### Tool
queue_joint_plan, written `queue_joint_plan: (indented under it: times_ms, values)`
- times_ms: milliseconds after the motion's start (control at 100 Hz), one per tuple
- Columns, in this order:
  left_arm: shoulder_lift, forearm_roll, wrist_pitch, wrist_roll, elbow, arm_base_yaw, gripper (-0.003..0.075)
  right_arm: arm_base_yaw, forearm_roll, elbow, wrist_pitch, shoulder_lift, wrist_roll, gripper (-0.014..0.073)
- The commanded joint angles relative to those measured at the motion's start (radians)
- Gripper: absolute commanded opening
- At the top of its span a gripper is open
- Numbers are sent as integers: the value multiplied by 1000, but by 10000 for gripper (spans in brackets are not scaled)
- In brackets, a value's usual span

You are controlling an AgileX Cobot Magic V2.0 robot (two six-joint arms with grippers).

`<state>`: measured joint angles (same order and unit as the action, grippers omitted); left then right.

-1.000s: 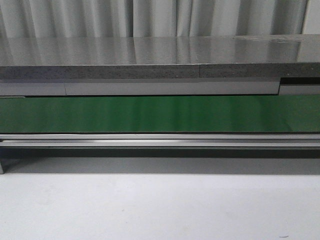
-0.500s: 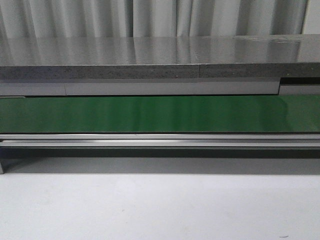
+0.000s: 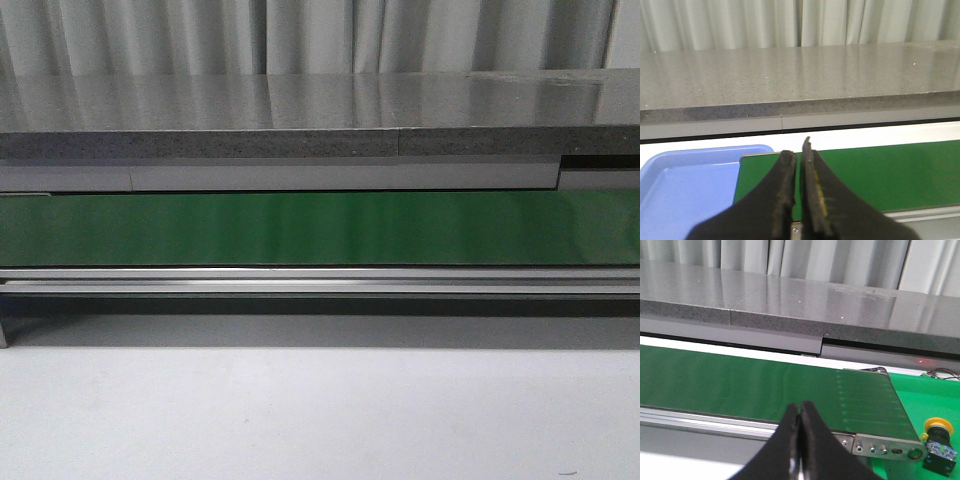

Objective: Move button from left to right

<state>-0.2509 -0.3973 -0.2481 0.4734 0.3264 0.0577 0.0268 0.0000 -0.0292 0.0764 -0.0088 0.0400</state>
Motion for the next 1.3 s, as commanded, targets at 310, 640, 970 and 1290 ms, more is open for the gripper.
queue_joint_plan:
  times_ms: [310,640,970,1290]
  values:
    - [149,478,255,-499,-188,10,5,-6,-11,-1,-85,-17,1,-68]
    - [286,478,296,-499,-334,10,5,-6,-11,-1,-85,-17,1,-68]
    - [293,477,312,-499,-366,10,5,-6,-11,-1,-83,-17,1,-68]
    - [293,477,312,-499,-366,10,5,-6,-11,-1,-83,-17,1,-68]
